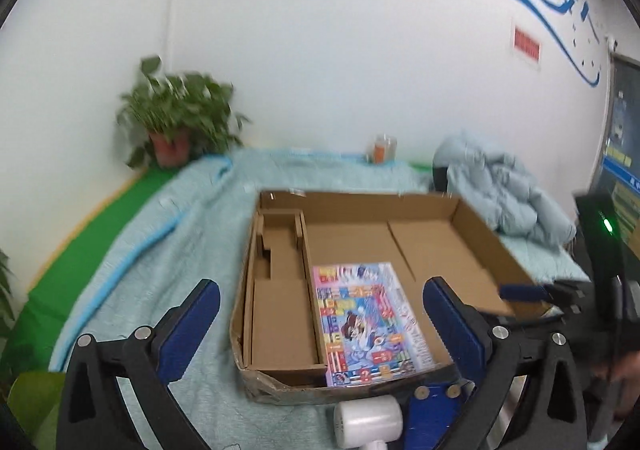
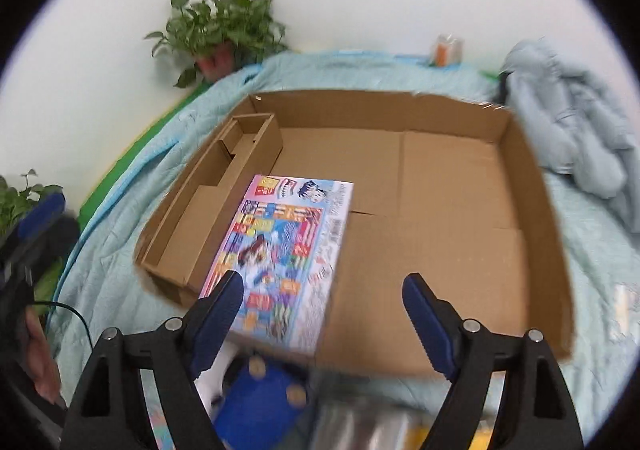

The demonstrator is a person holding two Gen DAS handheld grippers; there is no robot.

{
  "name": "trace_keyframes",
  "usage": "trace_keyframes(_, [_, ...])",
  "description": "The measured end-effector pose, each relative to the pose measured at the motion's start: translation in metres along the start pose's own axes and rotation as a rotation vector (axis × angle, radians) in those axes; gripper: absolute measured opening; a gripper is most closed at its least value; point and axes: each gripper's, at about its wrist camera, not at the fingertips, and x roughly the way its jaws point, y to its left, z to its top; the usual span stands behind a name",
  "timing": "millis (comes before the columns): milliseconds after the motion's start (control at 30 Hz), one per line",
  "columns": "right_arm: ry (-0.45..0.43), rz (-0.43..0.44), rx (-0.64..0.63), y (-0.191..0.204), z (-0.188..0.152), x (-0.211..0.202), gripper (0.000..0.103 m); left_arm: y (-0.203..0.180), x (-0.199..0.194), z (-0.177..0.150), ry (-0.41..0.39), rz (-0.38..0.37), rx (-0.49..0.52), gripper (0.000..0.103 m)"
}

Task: Organize rigid objects
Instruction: 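Lower the board-game box flat into the cardboard box and open the left gripper, then move the left gripper to the silver metal canister and grasp it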

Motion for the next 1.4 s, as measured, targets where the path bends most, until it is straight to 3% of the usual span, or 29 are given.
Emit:
trace_keyframes(133, [-0.053, -0.022, 0.004, 0.003, -0.028, -0.03, 0.081, -0.018, -0.034, -0.006, -0.034, -0.026, 0.017, 0.102])
trace_keyframes(167, [-0.072, -0.028, 0.011, 0.004, -0.034, -0.036, 0.07, -0.023, -0.041, -0.007, -0.038, -0.039, 0.023, 0.101])
trace_keyframes(200, [-0.091, -0.049, 0.016, 0.007, -0.035, -0.036, 0.028, -0.031, -0.052, -0.011, -0.054, -0.056, 0.031, 0.082])
trace_keyframes(233, [-0.1, -0.091, 0.014, 0.01, -0.04, -0.04, 0.006, -0.035, -0.057, -0.013, -0.053, -0.073, 0.036, 0.032])
trace_keyframes(267, [-0.106, -0.125, 0.007, 0.01, -0.045, -0.045, 0.004, -0.041, -0.058, -0.014, -0.028, -0.102, 0.041, 0.007])
trace_keyframes(300, [-0.123, -0.126, 0.008, 0.009, -0.05, -0.052, 0.004, -0.046, -0.061, -0.017, 0.01, -0.136, 0.039, 0.001])
trace_keyframes(367, [-0.137, -0.123, 0.005, 0.011, -0.058, -0.056, 0.006, -0.056, -0.075, -0.026, -0.01, -0.176, 0.033, 0.003])
trace_keyframes(400, [-0.149, -0.136, 0.001, 0.012, -0.062, -0.06, 0.027, -0.065, -0.082, -0.032, -0.015, -0.166, 0.051, 0.021])
trace_keyframes(433, [-0.16, -0.141, 0.001, 0.012, -0.068, -0.064, 0.046, -0.07, -0.084, -0.036, -0.008, -0.155, 0.059, 0.076])
trace_keyframes(467, [-0.174, -0.133, 0.007, 0.011, -0.073, -0.067, 0.082, -0.076, -0.086, -0.04, -0.002, -0.143, 0.061, 0.103])
trace_keyframes(500, [-0.194, -0.113, 0.022, 0.01, -0.079, -0.071, 0.09, -0.08, -0.089, -0.047, -0.022, -0.138, 0.05, 0.101])
trace_keyframes(867, [-0.124, -0.051, 0.014, 0.016, -0.128, -0.067, 0.089, -0.107, -0.089, -0.113, 0.06, -0.179, 0.032, 0.102])
trace_keyframes(1200, [-0.09, -0.021, 0.023, 0.018, -0.152, -0.055, 0.089, -0.102, -0.076, -0.141, 0.154, -0.216, -0.039, 0.102])
trace_keyframes(1400, [-0.043, -0.007, 0.023, 0.019, -0.16, -0.044, 0.087, -0.101, -0.066, -0.14, 0.186, -0.252, -0.065, 0.102])
